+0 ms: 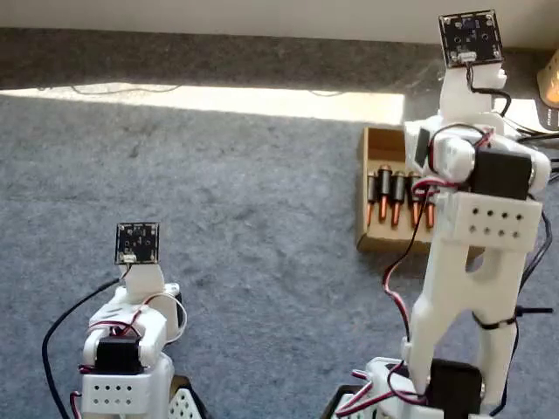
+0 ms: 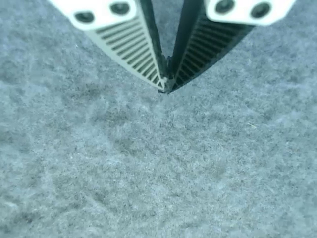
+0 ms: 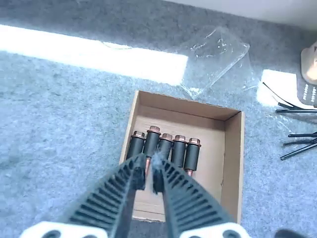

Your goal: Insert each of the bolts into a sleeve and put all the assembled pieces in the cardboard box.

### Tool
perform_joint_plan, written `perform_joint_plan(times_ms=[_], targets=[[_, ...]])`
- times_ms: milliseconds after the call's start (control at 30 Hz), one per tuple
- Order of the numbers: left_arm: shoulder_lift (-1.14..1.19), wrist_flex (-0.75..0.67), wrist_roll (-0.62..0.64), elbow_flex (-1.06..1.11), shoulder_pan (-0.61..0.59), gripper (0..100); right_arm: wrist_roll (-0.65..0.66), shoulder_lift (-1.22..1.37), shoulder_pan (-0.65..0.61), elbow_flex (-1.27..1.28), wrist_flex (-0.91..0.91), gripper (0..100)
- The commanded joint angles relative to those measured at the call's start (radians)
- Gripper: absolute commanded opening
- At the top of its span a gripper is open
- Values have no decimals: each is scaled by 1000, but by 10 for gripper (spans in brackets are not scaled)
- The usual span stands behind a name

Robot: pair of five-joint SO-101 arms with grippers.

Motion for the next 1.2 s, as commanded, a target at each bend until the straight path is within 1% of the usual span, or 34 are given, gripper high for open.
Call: perform_joint_plan(times_ms=[0,133,400,800,1000,1167], targets=[[-7,51,9,22,-5,6,8,-134,-36,-41,54,5],[-7,51,9,22,-5,6,8,-214,-59,-39,117,5],[-7,51,9,22,-5,6,8,-325,-61,-39,231,5],[-7,51,9,22,-5,6,14,-549,-59,-27,297,5],[-7,51,9,22,-5,6,14,-685,-59,197,272,5],[-7,51,9,22,-5,6,14,-842,-59,450,176,5]])
